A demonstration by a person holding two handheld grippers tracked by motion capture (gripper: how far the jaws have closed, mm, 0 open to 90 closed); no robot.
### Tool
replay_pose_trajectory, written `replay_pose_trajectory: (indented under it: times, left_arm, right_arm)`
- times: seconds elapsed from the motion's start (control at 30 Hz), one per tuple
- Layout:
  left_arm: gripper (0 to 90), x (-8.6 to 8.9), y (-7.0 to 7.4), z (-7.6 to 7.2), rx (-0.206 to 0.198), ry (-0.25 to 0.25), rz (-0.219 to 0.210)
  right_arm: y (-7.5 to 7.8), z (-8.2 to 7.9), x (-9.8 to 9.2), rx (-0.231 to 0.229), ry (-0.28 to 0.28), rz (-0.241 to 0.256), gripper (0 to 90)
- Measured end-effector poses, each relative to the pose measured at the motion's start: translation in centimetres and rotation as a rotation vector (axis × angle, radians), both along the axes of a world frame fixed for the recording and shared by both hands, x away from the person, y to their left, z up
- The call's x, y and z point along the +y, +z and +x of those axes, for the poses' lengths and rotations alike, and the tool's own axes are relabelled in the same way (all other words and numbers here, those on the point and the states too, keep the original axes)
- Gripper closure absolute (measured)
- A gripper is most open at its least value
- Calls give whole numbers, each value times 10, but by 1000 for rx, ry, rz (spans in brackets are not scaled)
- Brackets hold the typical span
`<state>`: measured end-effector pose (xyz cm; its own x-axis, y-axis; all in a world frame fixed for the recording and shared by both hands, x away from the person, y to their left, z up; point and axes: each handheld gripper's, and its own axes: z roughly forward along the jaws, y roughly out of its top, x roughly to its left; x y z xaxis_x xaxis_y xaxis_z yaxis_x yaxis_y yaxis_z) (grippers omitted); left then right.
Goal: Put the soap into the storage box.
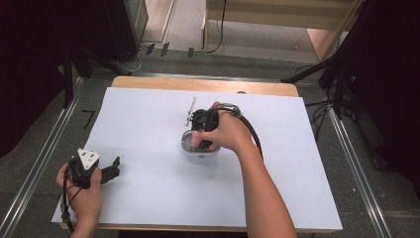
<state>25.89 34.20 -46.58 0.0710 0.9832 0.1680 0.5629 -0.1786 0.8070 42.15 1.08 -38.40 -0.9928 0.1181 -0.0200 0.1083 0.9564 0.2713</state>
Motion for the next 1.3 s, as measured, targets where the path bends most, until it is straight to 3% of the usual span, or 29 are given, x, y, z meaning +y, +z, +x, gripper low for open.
replay_pose_trajectory:
  times: [0.2, 0.53, 0.73, 0.87, 0.9, 1.1, 1.3]
  left_arm:
    - [131, 0, 0, 0, -1, 0, 0]
    - [131, 0, 0, 0, 0, 1, -1]
    - [131, 0, 0, 0, -1, 0, 3]
    - [131, 0, 0, 0, -2, -1, 4]
    - [131, 0, 0, 0, -2, -1, 4]
    - [131, 0, 0, 0, -1, -1, 3]
    - [131, 0, 0, 0, -2, -1, 4]
  right_arm:
    - [8, 0, -7, -7, -25, 58, 398]
    - [12, -4, -20, 3, -78, 65, 319]
    - [6, -5, -36, 3, -126, 47, 170]
    - [4, -6, -44, 4, -150, 40, 126]
    - [2, -6, -48, -6, -169, 31, 6]
    - [-3, -8, -59, 3, -193, 11, 0]
    - [-9, -11, -74, 5, -223, 26, 0]
